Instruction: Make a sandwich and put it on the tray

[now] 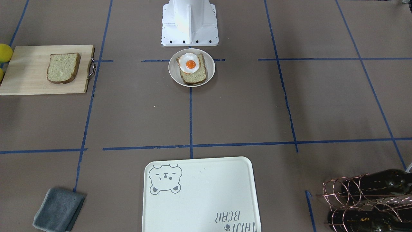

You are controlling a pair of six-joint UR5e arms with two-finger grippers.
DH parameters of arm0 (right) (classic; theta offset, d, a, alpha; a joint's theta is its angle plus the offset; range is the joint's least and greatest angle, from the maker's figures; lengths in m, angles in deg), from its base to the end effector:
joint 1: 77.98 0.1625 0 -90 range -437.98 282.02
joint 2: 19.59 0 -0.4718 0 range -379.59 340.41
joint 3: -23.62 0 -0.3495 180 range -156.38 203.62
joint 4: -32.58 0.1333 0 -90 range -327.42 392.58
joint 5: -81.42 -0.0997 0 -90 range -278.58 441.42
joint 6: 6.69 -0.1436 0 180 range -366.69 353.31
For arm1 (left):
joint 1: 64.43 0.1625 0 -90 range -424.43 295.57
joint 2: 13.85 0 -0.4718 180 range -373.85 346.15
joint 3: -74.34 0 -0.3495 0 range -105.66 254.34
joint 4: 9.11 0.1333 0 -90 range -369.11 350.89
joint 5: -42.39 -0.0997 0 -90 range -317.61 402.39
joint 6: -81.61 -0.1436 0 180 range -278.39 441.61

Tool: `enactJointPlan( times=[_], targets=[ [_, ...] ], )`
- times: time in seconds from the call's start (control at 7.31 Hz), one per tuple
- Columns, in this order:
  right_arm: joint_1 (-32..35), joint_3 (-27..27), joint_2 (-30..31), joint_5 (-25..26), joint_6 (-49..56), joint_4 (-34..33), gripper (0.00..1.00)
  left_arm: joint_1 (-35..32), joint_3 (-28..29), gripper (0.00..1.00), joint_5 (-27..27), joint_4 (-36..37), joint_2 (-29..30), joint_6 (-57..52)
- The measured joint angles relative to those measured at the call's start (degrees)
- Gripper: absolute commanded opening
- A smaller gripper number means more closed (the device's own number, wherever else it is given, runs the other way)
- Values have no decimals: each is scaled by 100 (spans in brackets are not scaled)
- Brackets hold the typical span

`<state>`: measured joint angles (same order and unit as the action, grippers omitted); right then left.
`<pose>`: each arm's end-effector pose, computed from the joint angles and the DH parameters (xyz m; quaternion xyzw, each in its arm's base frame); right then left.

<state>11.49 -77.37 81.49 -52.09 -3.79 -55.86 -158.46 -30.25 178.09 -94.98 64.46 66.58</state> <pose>0.0311 -0.3615 0.7276 0.0196 -0.3703 -0.0325 0.9281 -0.0551 -0.3480 0.7092 0.0545 0.3846 0.0842 0.9176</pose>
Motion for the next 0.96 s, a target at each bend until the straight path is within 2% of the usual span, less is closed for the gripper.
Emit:
enactJointPlan(
  times=[0.41,0.96],
  targets=[
    [5,-73,-4,-58,-10,3,100,17,-2,100,2,0,0,0],
    [-11,-490,-43,-212,-41,-29,100,25,8,100,2,0,0,0]
  ],
)
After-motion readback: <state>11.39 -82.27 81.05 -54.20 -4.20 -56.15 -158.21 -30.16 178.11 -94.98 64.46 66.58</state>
